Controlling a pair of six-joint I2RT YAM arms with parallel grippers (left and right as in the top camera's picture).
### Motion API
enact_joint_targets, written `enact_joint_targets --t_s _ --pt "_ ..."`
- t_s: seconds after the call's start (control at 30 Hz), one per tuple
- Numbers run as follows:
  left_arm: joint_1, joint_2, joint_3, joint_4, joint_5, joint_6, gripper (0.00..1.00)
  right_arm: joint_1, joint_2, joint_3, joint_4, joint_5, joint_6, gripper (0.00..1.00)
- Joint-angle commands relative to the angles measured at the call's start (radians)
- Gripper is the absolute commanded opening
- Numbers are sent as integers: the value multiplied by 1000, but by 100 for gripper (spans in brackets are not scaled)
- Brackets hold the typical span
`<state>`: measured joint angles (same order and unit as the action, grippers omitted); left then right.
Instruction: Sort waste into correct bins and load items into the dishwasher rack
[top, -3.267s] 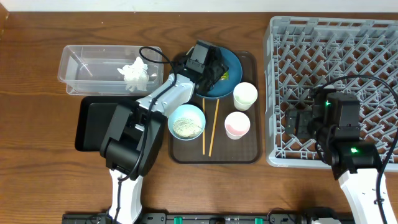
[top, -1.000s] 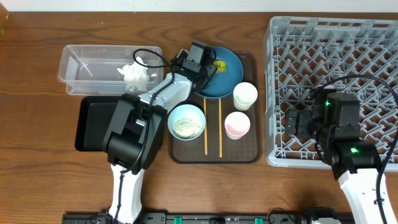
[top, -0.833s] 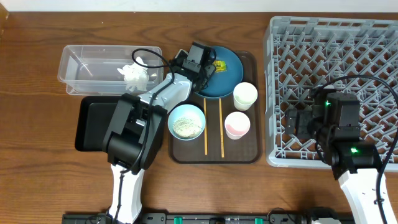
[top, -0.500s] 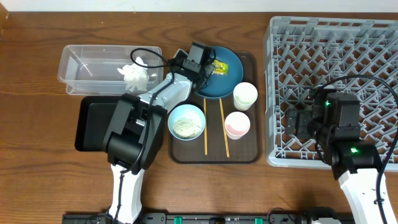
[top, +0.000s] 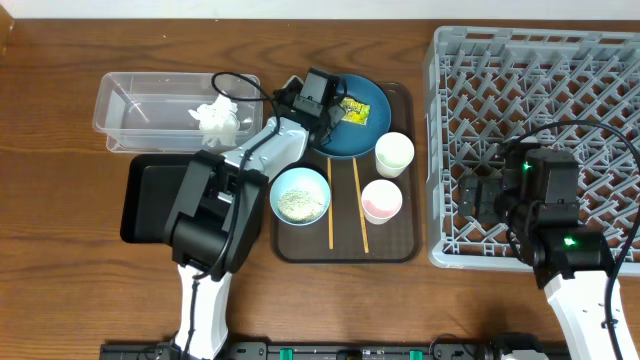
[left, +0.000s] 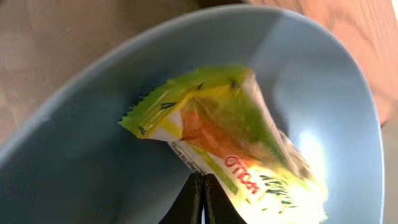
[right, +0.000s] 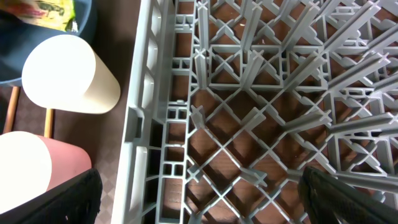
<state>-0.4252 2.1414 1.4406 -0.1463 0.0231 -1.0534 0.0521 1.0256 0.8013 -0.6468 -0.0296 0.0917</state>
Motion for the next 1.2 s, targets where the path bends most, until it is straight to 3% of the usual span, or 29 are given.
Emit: enact_joint_targets --t_s 0.0,0.1,0.33,0.43,0.6,0.77,0.97,1.17 --pt "10 -112 3 -16 3 228 6 7 -2 21 0 -5 8 99" --pt "15 -198 3 -61 2 318 6 7 -2 21 0 -5 8 99" --pt "56 -325 3 -141 3 320 6 7 -2 21 1 -5 8 99" --pt "54 -318 3 -134 4 359 23 7 -2 21 4 -5 8 99" --pt "42 -298 3 -70 125 859 51 7 -2 21 0 -5 8 99" --pt "68 -299 19 -145 184 1273 57 7 -2 21 -1 -5 8 99" --pt "71 -295 49 -208 193 1461 66 7 -2 21 0 -5 8 99" --pt "77 -274 347 -475 197 1485 69 7 -2 21 4 -5 8 99"
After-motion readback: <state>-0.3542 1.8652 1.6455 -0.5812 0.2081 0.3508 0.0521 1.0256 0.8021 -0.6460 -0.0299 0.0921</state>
